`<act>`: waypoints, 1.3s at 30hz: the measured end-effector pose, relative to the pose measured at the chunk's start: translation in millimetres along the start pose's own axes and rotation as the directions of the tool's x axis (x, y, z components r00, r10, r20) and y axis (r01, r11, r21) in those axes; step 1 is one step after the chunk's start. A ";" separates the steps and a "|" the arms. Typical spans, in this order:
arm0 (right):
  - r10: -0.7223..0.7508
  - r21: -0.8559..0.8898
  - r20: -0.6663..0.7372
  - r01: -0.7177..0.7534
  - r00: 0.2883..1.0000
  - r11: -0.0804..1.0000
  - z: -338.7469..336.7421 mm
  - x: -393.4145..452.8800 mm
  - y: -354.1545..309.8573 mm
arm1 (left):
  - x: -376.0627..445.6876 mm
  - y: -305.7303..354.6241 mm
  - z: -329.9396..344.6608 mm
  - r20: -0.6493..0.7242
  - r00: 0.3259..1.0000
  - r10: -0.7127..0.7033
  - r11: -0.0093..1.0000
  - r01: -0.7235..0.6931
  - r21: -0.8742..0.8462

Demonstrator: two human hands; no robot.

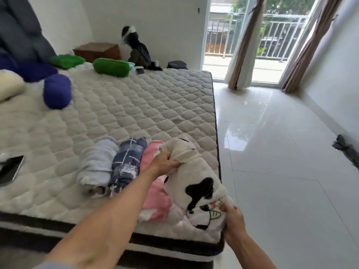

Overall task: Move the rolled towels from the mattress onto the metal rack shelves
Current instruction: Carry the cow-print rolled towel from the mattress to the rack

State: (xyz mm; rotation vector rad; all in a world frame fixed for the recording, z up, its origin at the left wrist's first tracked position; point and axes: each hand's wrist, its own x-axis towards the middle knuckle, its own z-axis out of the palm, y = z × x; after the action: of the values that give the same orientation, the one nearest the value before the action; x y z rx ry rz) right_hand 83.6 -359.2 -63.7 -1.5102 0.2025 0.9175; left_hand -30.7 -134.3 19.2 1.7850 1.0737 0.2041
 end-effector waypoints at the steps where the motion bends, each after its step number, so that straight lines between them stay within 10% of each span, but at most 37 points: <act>1: -0.010 -0.004 0.030 0.010 0.999 1.000 -7.0 -9.5 -9.9 | -20.7 2.4 -0.6 -0.057 0.998 -0.008 1.000 0.006 -0.031; 17: 0.249 -0.307 0.546 -0.085 0.800 0.948 2.6 -167.9 87.6 | -402.7 -92.8 -23.2 -0.616 0.677 -0.403 0.902 0.182 -0.391; 27: 0.564 -0.651 0.723 0.120 0.398 0.749 -13.0 -396.9 251.4 | -742.3 -178.0 49.3 -0.727 0.089 -0.681 0.732 0.050 -0.679; 39: 0.852 -0.711 0.496 0.485 -0.168 0.509 -50.8 -598.1 367.2 | -970.4 -144.5 156.0 -0.498 -0.589 -0.636 0.662 -0.086 -0.745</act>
State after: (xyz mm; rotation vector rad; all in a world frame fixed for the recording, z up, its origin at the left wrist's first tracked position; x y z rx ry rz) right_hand -520.1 -707.1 33.9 -0.8780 -1.5128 2.6684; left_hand -598.2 -941.2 136.5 -0.1270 2.5501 1.7414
